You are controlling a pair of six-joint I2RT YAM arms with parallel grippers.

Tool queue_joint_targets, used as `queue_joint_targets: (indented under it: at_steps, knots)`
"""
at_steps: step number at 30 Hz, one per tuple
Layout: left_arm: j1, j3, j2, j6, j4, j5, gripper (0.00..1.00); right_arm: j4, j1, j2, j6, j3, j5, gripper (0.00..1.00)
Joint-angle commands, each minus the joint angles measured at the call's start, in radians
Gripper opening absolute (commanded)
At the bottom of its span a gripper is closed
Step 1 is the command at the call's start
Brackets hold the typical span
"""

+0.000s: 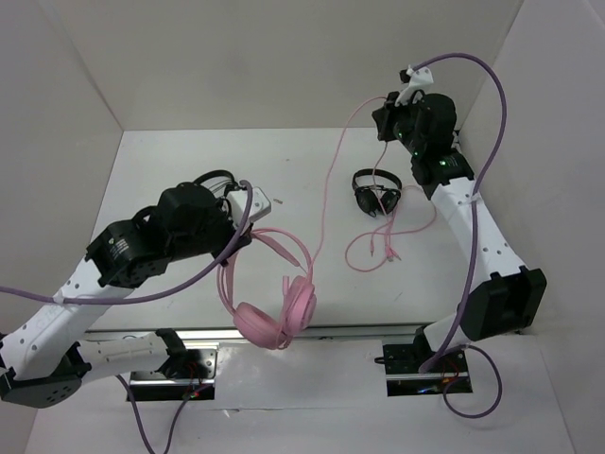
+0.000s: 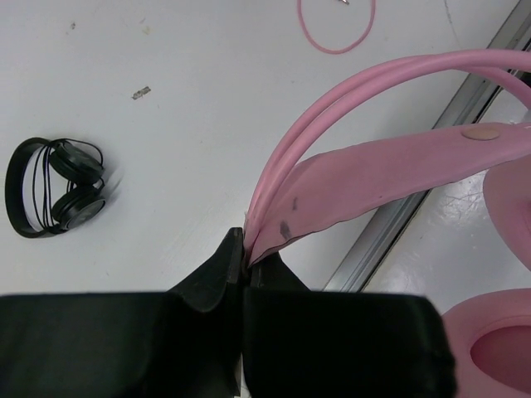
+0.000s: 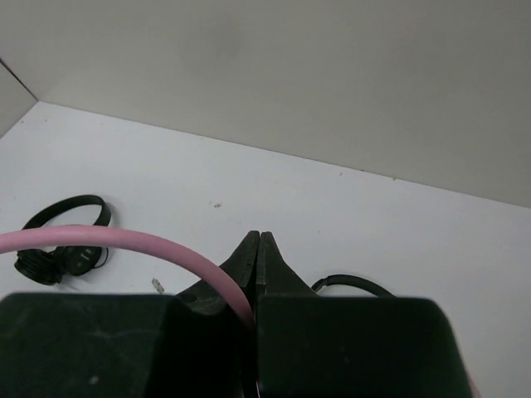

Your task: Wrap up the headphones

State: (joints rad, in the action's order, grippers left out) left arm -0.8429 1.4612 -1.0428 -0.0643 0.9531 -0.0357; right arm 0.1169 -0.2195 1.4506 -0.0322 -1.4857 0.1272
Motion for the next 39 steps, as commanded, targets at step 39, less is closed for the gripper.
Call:
queue_joint_targets:
  at_steps: [39]
  knots:
    - [0.227,0.723,-0.396,0.696,-0.189,-0.425,0.0,-0.747,-0.527,-0.042,-0.258,0.719,0.351,0.01]
